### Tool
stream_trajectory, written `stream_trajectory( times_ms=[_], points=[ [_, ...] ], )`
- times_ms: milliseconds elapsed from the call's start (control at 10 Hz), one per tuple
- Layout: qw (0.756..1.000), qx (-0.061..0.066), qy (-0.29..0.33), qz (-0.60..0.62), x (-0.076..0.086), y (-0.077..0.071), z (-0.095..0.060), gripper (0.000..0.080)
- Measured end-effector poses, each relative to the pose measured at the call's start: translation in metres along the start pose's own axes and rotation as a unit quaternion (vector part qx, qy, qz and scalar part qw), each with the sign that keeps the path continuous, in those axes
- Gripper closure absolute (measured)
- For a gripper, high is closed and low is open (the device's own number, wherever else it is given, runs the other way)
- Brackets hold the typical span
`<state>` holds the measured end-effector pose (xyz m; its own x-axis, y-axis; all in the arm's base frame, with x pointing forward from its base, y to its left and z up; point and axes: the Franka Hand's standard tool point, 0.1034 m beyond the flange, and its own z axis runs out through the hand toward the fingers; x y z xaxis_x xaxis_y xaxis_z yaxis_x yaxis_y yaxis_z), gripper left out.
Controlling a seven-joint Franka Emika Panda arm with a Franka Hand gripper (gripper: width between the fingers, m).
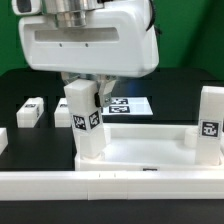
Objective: Assemble desk
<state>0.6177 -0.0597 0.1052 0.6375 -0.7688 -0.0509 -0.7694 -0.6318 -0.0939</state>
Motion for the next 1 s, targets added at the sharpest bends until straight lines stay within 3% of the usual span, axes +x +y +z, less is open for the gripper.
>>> stream_trajectory(
  times_ms=[200,400,600,900,1000],
  points=[
    [0.994,0.011,0.001,0.107,-0.003,-0.008,0.001,0.0508],
    [0.969,0.031,-0.007,0.246,-0.015,-0.020,0.009,0.0508],
    [0.949,0.048,-0.005,0.312,-0.016,-0.030,0.010,0.0508],
    [0.959,0.047,-0.003,0.279,-0.016,-0.029,0.010,0.0506],
    [0.979,0.044,-0.002,0.197,-0.014,-0.026,0.006,0.0318]
  ],
)
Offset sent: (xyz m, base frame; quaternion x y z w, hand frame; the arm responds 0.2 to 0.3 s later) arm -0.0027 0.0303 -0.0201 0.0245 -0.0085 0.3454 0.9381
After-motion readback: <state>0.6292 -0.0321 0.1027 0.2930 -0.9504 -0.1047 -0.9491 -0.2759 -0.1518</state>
